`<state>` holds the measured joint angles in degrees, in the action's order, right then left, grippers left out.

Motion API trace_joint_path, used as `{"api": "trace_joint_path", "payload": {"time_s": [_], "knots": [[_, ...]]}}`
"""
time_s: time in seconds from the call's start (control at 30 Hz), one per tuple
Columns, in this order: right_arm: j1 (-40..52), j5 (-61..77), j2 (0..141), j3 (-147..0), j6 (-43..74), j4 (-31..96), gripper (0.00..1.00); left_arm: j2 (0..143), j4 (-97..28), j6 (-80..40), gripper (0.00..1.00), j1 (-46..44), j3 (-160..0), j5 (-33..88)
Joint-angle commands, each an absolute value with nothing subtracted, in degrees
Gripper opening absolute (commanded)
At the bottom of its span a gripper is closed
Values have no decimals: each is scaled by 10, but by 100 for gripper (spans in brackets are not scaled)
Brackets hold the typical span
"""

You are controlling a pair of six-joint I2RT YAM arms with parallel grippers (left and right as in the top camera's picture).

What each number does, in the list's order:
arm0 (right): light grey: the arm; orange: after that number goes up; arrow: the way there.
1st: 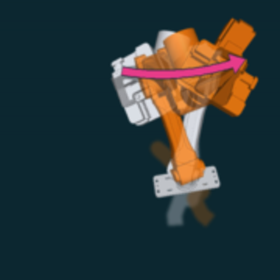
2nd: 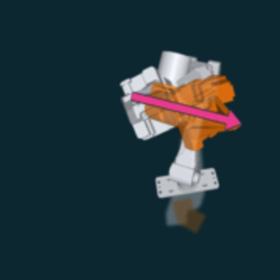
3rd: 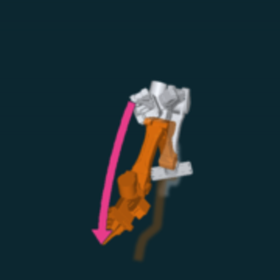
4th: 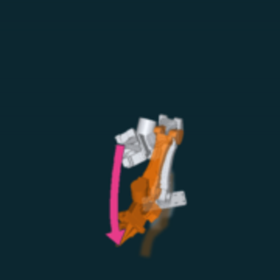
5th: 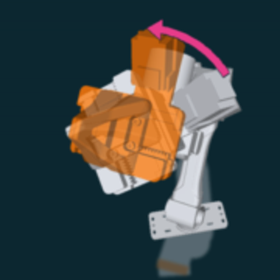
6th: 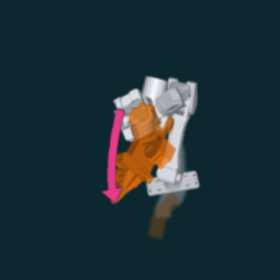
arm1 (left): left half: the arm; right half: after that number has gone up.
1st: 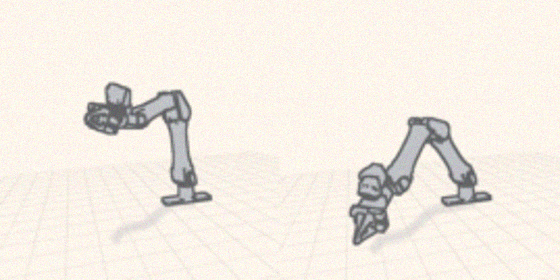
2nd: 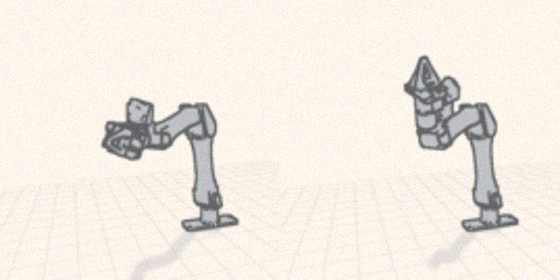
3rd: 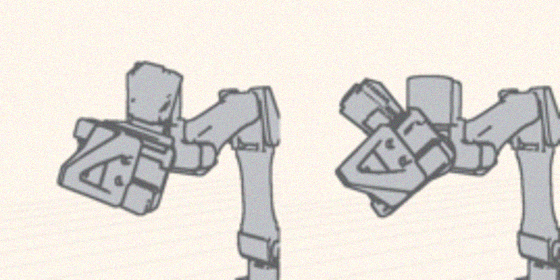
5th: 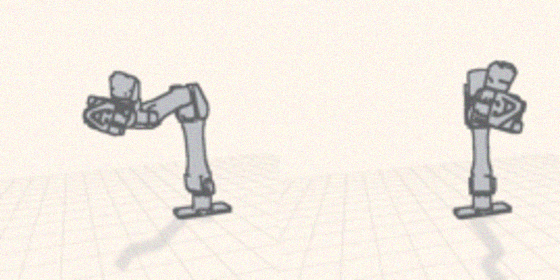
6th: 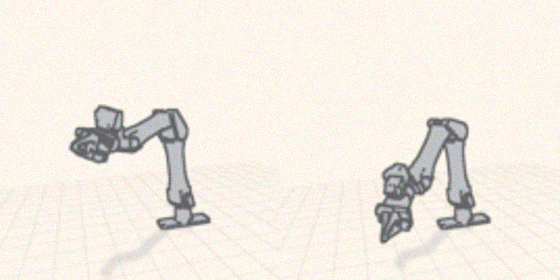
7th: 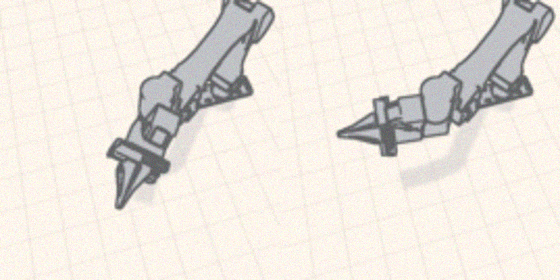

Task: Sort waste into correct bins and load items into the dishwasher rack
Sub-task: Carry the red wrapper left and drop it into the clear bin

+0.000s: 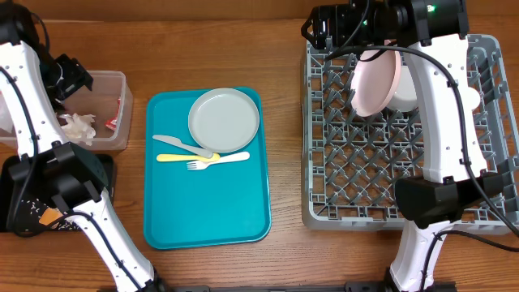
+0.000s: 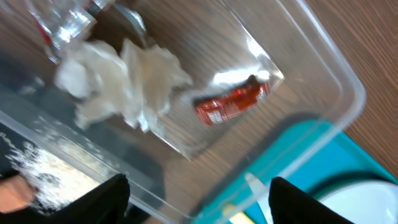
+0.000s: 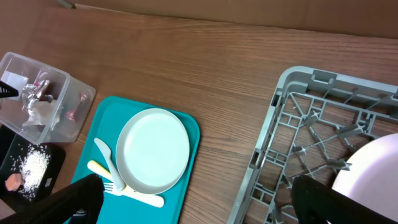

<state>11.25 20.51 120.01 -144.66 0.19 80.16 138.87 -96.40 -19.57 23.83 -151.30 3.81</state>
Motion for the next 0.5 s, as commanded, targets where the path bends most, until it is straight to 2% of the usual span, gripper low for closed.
{"api": "trace_joint_path", "payload": {"time_s": [0.0,0.1,0.27,0.33,0.43,0.47], "knots": [[111,201,1191,-1446,-1,799,100,1377,-968,-156,65,231,-1508,139],[111,201,1191,-1446,-1,799,100,1368,-968,-145,62,231,-1508,206],[111,201,1191,-1446,-1,799,100,1333,-968,-132,61,228,-1508,229],[111,201,1191,-1446,-1,799,100,1311,-968,-110,72,221,-1500,217],[111,201,1191,-1446,-1,799,100,1263,-968,-114,76,213,-1448,180],[111,201,1191,-1446,-1,799,100,1229,-968,-114,84,209,-1399,168]]}}
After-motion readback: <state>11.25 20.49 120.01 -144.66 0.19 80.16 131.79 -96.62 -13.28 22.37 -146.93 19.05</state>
